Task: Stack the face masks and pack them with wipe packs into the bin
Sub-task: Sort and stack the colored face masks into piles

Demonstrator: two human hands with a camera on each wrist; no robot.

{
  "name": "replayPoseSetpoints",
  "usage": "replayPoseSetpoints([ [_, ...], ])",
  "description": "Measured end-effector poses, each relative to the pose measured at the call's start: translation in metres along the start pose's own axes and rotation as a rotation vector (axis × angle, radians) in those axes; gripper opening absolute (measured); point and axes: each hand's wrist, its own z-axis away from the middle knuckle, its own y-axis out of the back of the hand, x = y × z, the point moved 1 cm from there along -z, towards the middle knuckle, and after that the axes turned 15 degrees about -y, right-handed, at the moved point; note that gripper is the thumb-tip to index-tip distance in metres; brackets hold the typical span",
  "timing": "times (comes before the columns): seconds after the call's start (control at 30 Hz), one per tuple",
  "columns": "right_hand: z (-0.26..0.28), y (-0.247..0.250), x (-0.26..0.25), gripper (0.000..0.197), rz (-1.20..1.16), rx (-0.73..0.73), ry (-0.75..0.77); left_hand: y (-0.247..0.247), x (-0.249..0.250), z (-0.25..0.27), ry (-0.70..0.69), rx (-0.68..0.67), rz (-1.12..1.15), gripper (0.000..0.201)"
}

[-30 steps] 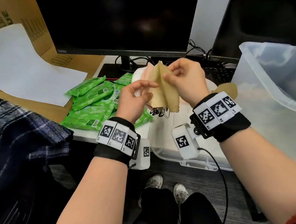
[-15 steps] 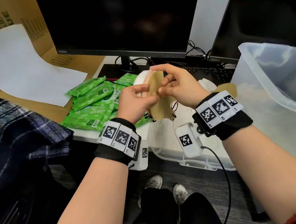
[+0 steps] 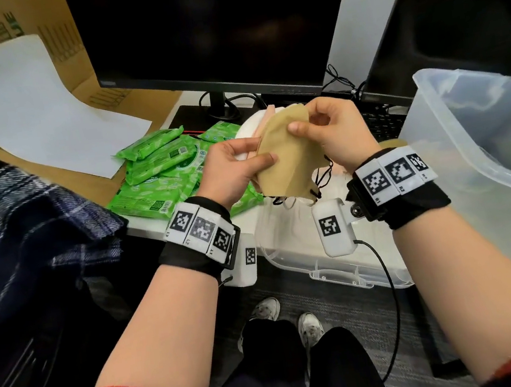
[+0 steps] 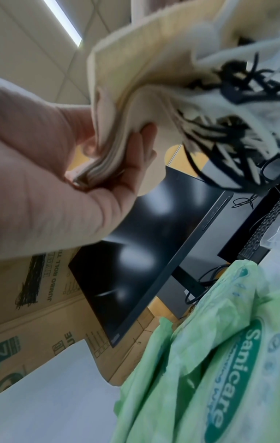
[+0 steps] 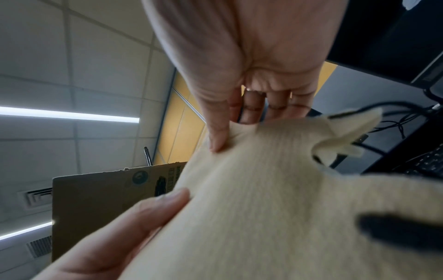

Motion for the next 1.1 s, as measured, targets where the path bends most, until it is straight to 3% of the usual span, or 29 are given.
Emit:
replayPoseSetpoints([
  [0.13, 0.004, -0.002, 0.000, 0.026, -0.178, -0.002, 0.016, 0.000, -0.001, -0.001, -0.010, 0.002, -0.003, 0.031],
  [0.23, 0.005, -0.001, 0.002, 0.035, -0.179, -0.032, 0.005, 0.001, -0.003, -0.001, -0.028, -0.001, -0.020, 0.030],
  [0.33, 0.007, -0.001, 0.000, 0.024, -0.134, -0.109, 0.006, 0.000, -0.003, -0.001, -0.050, -0.025, 0.000, 0.020],
  [0.57, 0.004, 0.001, -0.001, 0.018, -0.190, -0.137, -0.046, 0.001, -0.002, -0.001, -0.058, -0.003, 0.089, 0.028],
  [0.73, 0.005, 0.004, -0.006, 0.014, -0.243, -0.127, 0.001, 0.004, -0.004, -0.005, -0.136, -0.010, -0.009, 0.034],
  [0.9, 0.007, -0.006, -0.013, 0.013, -0.092, -0.140, 0.024, 0.003, -0.006, -0.006, -0.164, -0.005, -0.123, 0.018],
  [1.1, 0.008, -0.010, -0.013, 0.015, -0.011, -0.173, -0.002, 0.005, -0.007, -0.005, -0.155, -0.052, -0.191, 0.024],
])
